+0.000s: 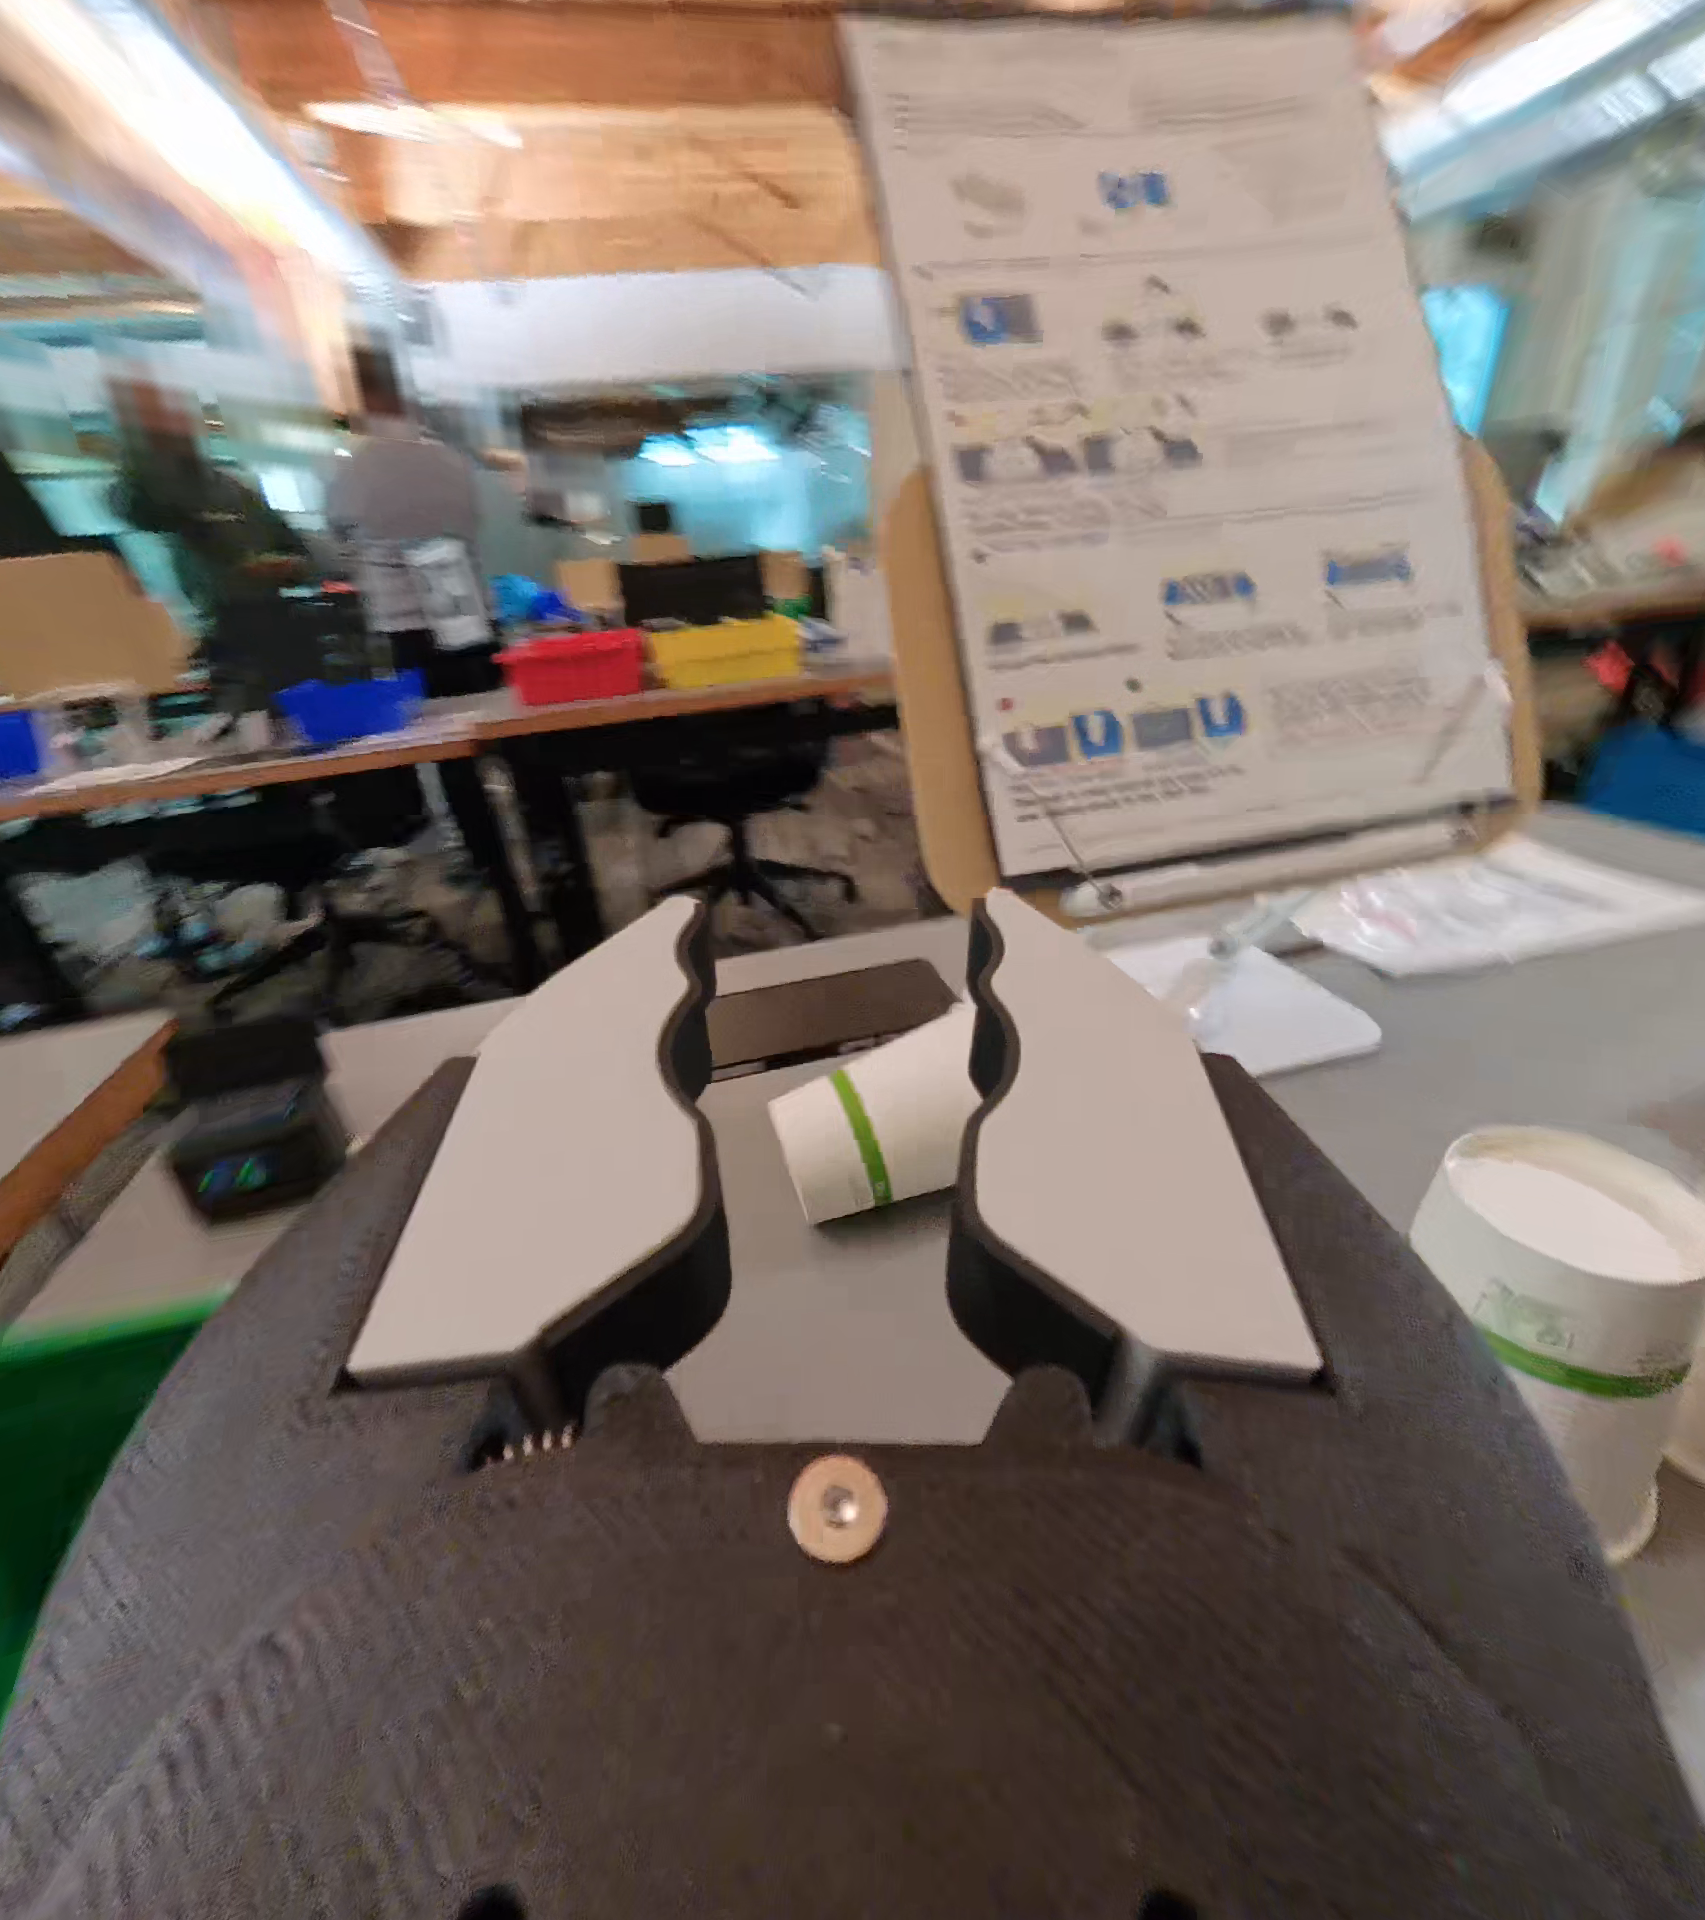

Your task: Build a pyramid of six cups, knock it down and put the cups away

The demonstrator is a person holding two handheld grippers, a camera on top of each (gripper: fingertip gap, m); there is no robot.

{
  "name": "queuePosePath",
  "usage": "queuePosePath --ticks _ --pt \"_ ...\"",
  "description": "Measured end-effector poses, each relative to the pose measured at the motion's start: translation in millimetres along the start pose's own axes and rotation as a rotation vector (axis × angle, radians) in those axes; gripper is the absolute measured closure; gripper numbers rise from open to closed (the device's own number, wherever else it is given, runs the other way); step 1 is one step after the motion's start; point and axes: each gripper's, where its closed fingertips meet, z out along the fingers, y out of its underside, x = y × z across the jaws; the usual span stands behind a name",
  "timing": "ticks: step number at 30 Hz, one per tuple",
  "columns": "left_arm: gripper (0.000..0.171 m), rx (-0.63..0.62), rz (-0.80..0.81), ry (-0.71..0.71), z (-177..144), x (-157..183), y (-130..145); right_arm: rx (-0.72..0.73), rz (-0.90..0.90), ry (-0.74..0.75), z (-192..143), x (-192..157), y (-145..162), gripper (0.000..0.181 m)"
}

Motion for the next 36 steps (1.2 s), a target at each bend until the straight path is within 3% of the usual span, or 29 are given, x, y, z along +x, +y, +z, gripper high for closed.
queuePosePath --ticks 2,5,8,16,21,25,29,36 --pt "0.112 -0.138 0.114 0.196 37 10 7 0.069 0.013 0.003 -7 3 -5 0.135" --pt "0.106 -0.424 0.383 0.446 77 15 50 0.122 0.037 0.011 -13 9 -3 0.134" --pt "0.103 -0.602 0.576 0.531 113 0 86 0.148 0.074 0.006 -13 15 2 0.134" --pt "0.1 -0.933 0.777 0.664 174 -14 180 0.212 0.16 0.014 -17 32 2 0.135" --pt "0.095 -1.02 0.803 0.663 192 -11 225 0.25 0.19 0.04 -21 45 5 0.133" --pt "0.09 -1.049 0.843 0.607 194 -17 246 0.3 0.228 0.048 -22 55 5 0.134" --pt "0.09 -1.071 0.812 0.584 184 -20 242 0.329 0.237 0.062 -26 59 5 0.134" --pt "0.09 -1.029 0.737 0.502 161 -27 212 0.315 0.292 0.087 -31 60 18 0.128"
